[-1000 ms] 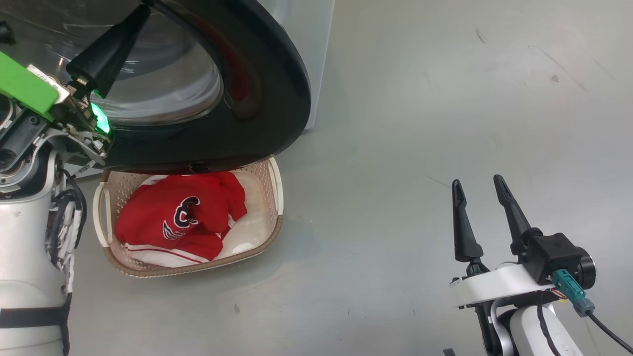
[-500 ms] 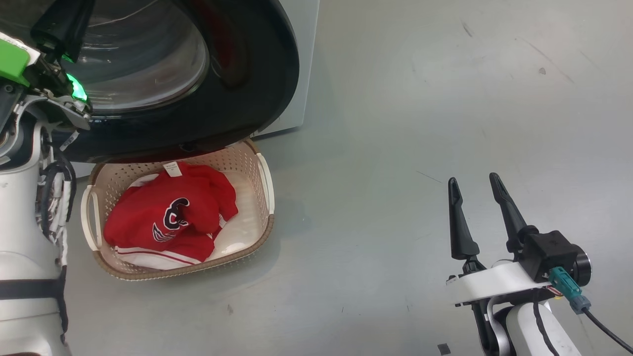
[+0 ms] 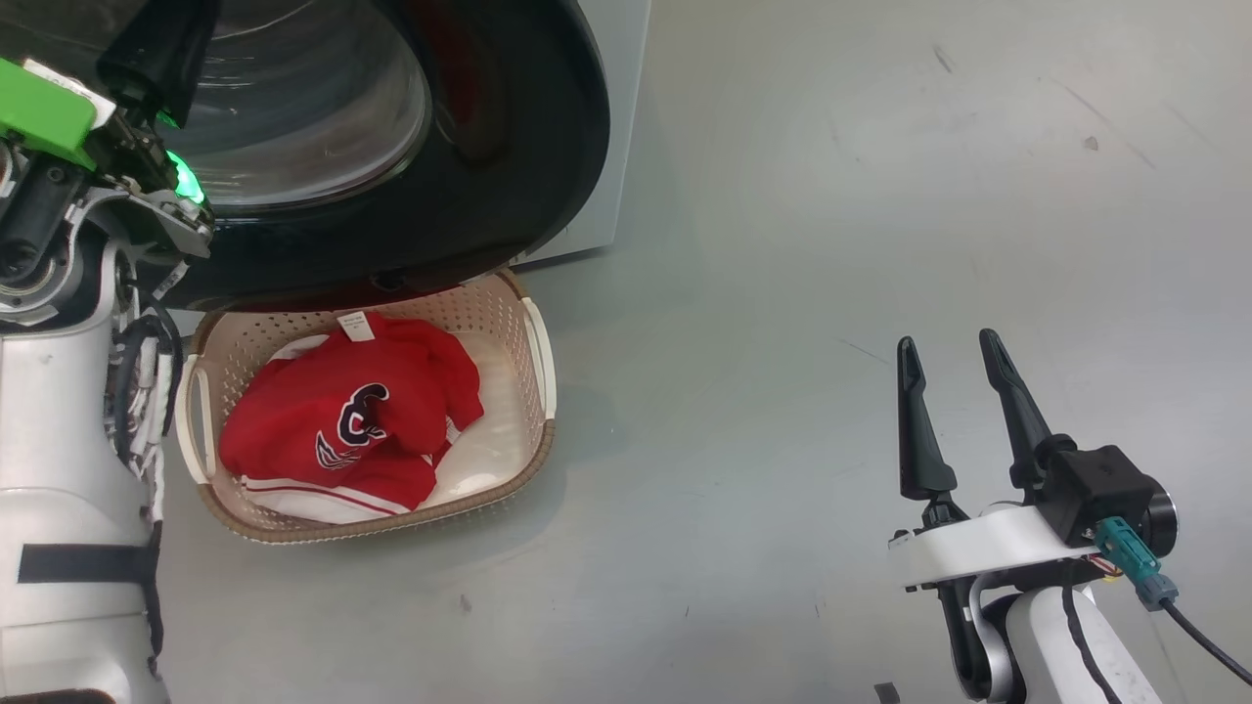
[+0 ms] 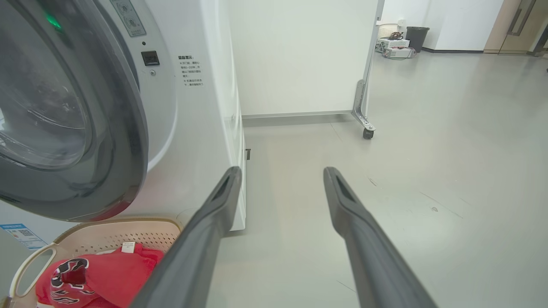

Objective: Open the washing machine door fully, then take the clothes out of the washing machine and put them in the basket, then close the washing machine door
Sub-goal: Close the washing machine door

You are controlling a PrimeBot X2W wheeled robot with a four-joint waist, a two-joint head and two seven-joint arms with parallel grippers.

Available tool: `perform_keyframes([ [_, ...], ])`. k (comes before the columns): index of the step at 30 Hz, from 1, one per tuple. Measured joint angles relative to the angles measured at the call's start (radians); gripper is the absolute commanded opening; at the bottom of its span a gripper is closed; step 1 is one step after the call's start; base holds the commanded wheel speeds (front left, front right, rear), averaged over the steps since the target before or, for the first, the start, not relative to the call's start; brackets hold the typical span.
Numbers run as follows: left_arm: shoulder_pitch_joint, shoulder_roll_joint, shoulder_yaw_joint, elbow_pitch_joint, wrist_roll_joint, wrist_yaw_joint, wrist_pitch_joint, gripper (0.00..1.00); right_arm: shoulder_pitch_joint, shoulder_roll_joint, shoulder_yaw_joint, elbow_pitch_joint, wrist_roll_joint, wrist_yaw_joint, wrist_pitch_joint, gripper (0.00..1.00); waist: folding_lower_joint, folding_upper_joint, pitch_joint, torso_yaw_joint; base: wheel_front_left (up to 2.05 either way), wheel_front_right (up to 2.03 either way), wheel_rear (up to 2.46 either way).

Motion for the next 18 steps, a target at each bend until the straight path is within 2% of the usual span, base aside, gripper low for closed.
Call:
perform_keyframes([
  [8, 0.108, -0.025, 0.024, -0.076, -0.058, 0.0, 0.036, 0.0, 0.0, 0.0, -0.016, 0.007, 0.0, 0.0, 0.0, 1.0, 0.0, 0.0, -0.002, 0.059, 0.0, 0.0, 0.0],
  [18, 0.337, -0.062, 0.082, -0.221, -0.095, 0.0, 0.052, 0.0, 0.0, -0.017, -0.035, 0.027, -0.002, 0.0, 0.0, 1.0, 0.0, 0.0, -0.022, 0.167, 0.0, 0.0, 0.0],
])
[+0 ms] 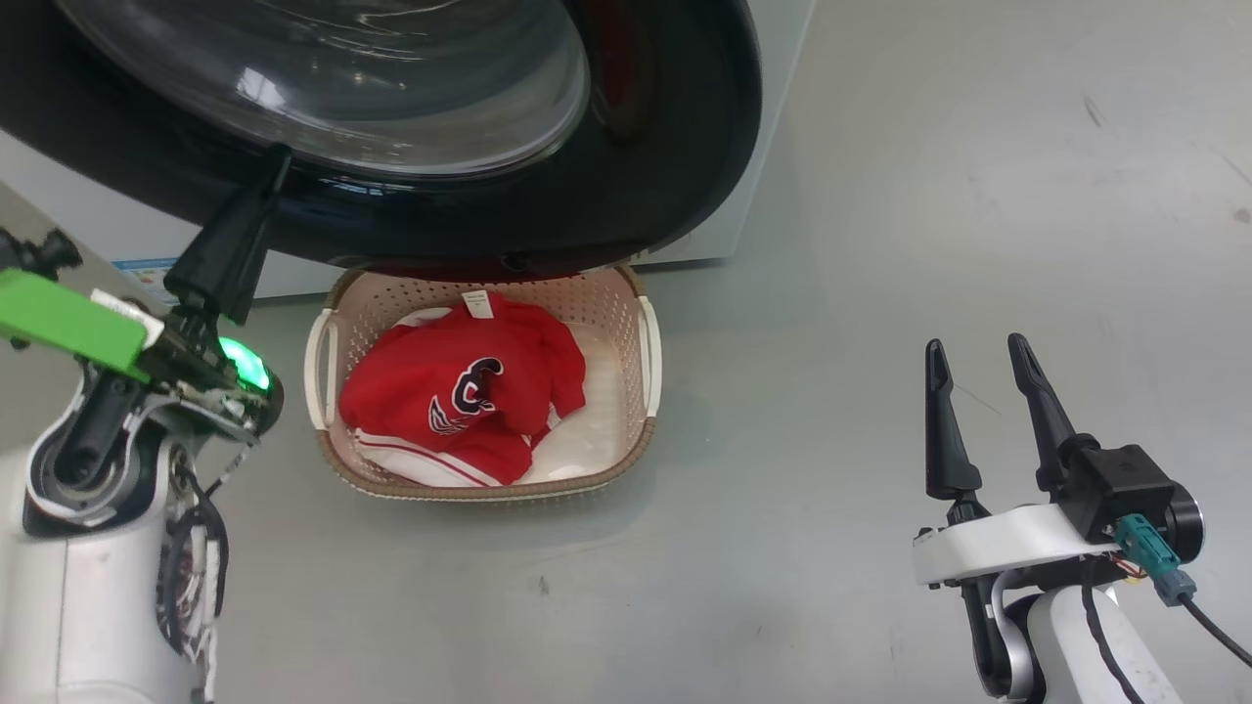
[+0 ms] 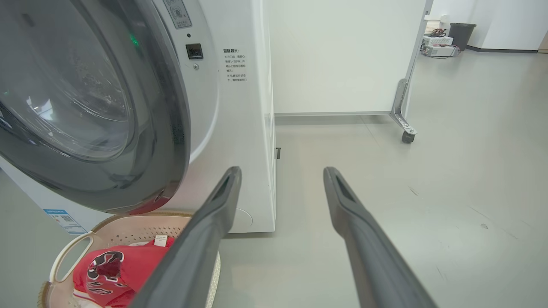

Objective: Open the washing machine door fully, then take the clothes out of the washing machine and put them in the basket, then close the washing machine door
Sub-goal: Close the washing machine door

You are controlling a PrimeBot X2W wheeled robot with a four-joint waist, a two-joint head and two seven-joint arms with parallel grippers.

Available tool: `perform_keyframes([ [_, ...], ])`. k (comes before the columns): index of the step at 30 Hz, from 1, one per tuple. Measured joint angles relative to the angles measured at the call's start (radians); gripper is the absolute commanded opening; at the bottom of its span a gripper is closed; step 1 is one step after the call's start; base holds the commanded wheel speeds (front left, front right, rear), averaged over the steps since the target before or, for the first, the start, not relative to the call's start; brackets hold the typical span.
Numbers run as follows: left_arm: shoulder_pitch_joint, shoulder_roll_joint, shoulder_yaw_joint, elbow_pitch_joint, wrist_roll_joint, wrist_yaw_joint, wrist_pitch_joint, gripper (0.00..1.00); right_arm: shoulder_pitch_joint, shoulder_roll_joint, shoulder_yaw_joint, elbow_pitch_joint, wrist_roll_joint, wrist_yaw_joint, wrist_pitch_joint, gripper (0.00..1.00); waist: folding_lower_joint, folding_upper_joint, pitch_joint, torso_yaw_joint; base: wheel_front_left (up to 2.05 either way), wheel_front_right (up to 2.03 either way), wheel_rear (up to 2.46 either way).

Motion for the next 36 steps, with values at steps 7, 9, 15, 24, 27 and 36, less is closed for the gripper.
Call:
perform_keyframes([
  [7, 0.175, -0.024, 0.033, -0.07, -0.002, 0.0, -0.016, 0.36, 0.002, -0.015, -0.014, 0.014, -0.001, -0.001, 0.0, 1.0, 0.0, 0.0, -0.024, 0.085, 0.0, 0.0, 0.0],
  [9, 0.201, -0.029, 0.049, -0.1, -0.009, 0.0, -0.019, 0.75, 0.004, -0.017, -0.018, 0.017, -0.002, -0.001, 0.0, 1.0, 0.0, 0.0, -0.033, 0.108, 0.0, 0.0, 0.0],
  [15, 0.291, -0.03, 0.069, -0.158, -0.006, 0.0, -0.027, 1.0, 0.012, -0.018, -0.017, 0.034, -0.002, -0.001, 0.0, 1.0, 0.0, 0.0, -0.069, 0.164, 0.0, 0.0, 0.0],
  [24, 0.401, -0.029, 0.094, -0.244, 0.146, 0.0, -0.107, 1.0, 0.049, -0.018, -0.016, 0.059, -0.002, -0.001, 0.0, 1.0, 0.0, 0.0, -0.149, 0.198, 0.0, 0.0, 0.0],
  [27, 0.426, -0.017, 0.093, -0.26, 0.219, 0.0, -0.132, 1.0, 0.061, -0.017, -0.017, 0.064, -0.002, -0.001, 0.0, 1.0, 0.0, 0.0, -0.167, 0.201, 0.0, 0.0, 0.0],
  [36, 0.524, 0.068, 0.033, -0.366, 0.546, 0.0, -0.259, 1.0, 0.103, -0.016, -0.017, 0.071, -0.002, -0.001, 0.0, 1.0, 0.0, 0.0, -0.237, 0.194, 0.0, 0.0, 0.0],
])
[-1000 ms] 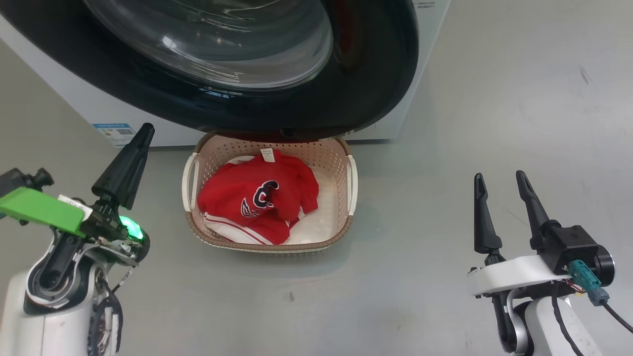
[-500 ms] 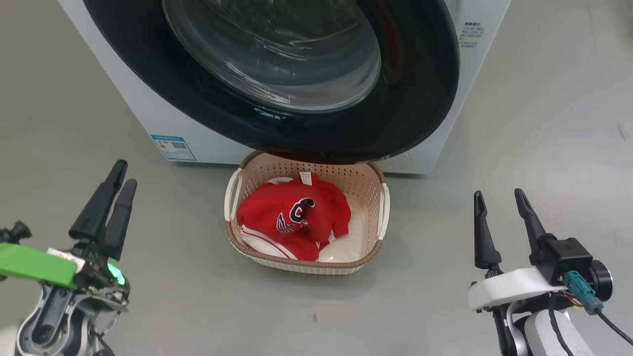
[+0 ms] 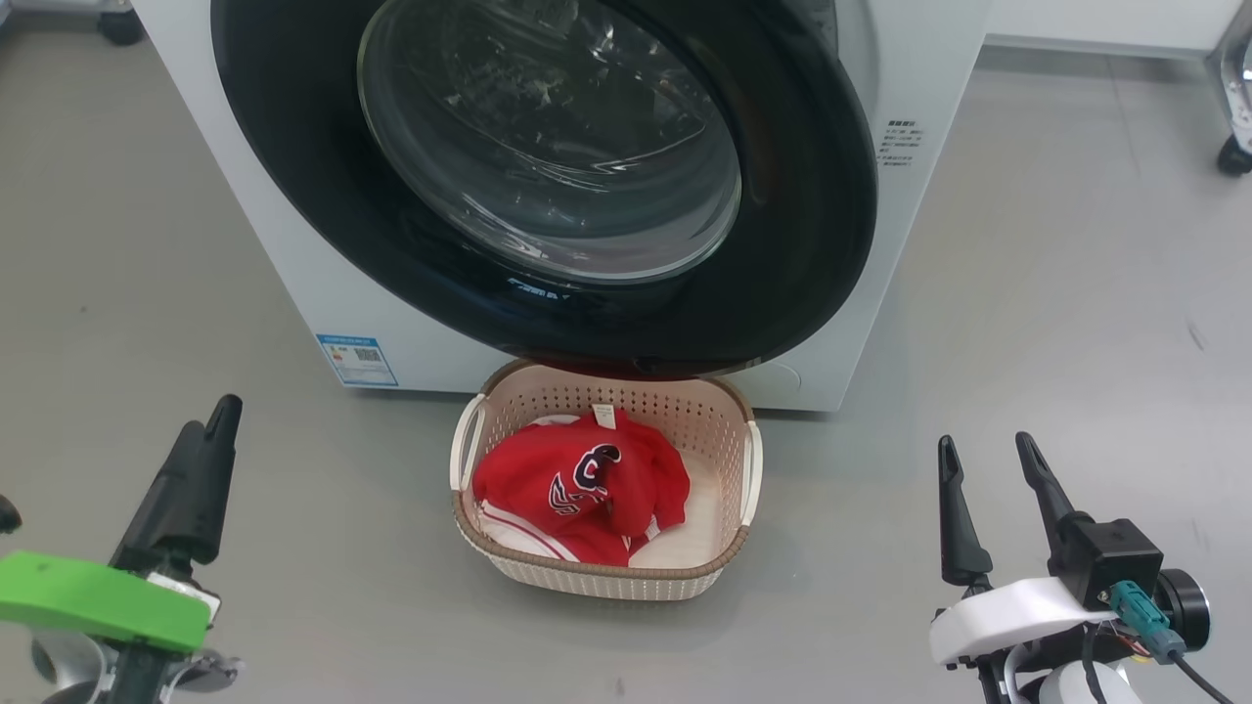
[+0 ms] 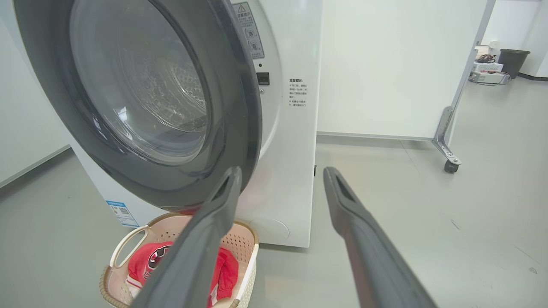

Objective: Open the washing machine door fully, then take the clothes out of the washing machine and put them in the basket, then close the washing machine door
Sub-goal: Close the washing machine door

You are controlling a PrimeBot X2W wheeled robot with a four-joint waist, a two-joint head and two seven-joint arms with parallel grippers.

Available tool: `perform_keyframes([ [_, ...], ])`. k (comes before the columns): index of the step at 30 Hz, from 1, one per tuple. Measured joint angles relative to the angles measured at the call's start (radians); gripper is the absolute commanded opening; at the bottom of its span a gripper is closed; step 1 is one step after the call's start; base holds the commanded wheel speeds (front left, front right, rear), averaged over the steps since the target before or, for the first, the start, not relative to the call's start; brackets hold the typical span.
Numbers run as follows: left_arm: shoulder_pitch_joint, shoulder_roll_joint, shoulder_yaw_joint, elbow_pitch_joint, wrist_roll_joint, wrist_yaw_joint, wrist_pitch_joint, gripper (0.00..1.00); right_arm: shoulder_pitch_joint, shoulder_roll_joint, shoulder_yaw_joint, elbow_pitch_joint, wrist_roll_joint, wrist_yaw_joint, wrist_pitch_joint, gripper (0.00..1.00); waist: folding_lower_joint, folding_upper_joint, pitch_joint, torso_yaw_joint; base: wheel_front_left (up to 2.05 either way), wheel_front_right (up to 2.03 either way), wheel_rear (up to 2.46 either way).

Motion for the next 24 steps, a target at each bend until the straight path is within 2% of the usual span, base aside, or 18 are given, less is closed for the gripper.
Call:
perform_keyframes([
  [9, 0.07, 0.105, -0.074, -0.054, 0.378, 0.0, -0.154, 1.0, 0.039, -0.002, -0.013, -0.002, 0.002, 0.0, 0.0, 1.0, 0.0, 0.0, -0.043, -0.028, 0.0, 0.0, 0.0],
  [18, 0.153, 0.107, -0.153, -0.008, 0.615, 0.003, -0.258, 1.0, 0.065, -0.006, -0.029, -0.014, 0.002, -0.001, 0.0, 1.0, 0.0, 0.0, -0.073, -0.031, 0.0, 0.0, 0.0],
  [24, 0.189, 0.09, -0.185, 0.025, 0.707, 0.046, -0.314, 1.0, 0.091, -0.005, -0.026, -0.015, 0.002, -0.001, 0.002, 1.0, 0.0, 0.0, -0.09, -0.023, 0.0, 0.0, 0.0],
])
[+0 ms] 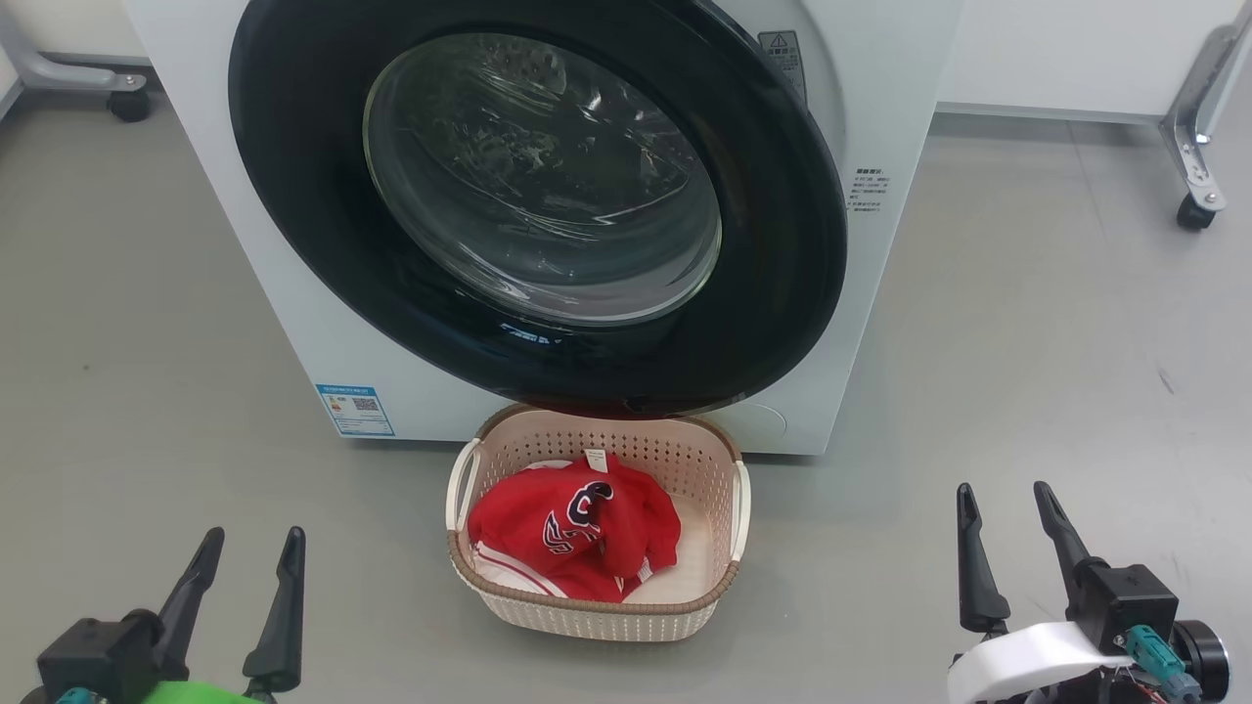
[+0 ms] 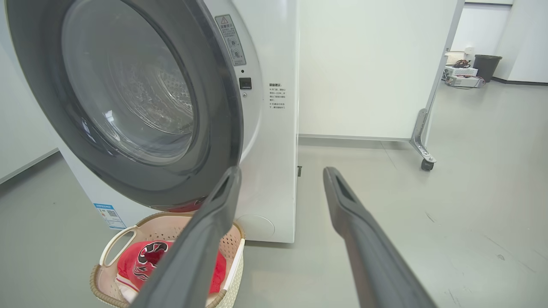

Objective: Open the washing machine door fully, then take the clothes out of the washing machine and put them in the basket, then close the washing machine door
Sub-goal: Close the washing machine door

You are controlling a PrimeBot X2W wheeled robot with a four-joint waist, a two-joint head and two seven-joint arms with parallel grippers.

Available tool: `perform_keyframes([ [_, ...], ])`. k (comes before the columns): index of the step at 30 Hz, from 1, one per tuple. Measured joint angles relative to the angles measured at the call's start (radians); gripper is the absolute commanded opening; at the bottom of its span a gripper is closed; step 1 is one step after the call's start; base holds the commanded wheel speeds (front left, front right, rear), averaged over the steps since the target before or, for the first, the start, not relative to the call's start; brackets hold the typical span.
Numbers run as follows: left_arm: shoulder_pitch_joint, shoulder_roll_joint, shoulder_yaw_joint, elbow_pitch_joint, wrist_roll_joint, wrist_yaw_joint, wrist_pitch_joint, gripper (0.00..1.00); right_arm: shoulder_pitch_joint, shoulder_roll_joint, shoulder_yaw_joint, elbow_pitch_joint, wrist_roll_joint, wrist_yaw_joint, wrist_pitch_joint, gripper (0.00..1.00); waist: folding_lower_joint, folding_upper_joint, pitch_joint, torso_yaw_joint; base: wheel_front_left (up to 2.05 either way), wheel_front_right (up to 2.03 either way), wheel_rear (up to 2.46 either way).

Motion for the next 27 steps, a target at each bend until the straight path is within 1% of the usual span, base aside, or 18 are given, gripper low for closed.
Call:
perform_keyframes([
  [4, 0.0, -0.009, -0.011, 0.011, 0.015, 0.014, -0.016, 1.0, 0.007, 0.0, 0.003, -0.004, 0.0, 0.0, 0.003, 1.0, 0.0, 0.0, -0.001, -0.001, 0.0, 0.0, 0.0],
  [6, 0.004, -0.028, -0.014, 0.018, 0.016, 0.026, -0.031, 1.0, 0.014, -0.001, 0.004, -0.011, 0.0, 0.0, 0.011, 1.0, 0.0, 0.0, 0.001, -0.003, 0.0, 0.0, 0.0],
  [8, 0.007, -0.034, -0.014, 0.017, 0.016, 0.035, -0.045, 1.0, 0.014, -0.002, 0.005, -0.019, 0.0, 0.0, 0.014, 1.0, 0.0, 0.0, 0.006, -0.005, 0.0, 0.0, 0.0],
  [27, 0.007, -0.053, -0.047, 0.054, 0.061, 0.052, -0.086, 1.0, 0.015, -0.013, -0.011, -0.042, -0.011, 0.0, 0.033, 1.0, 0.0, 0.0, 0.031, -0.011, 0.0, 0.0, 0.0],
])
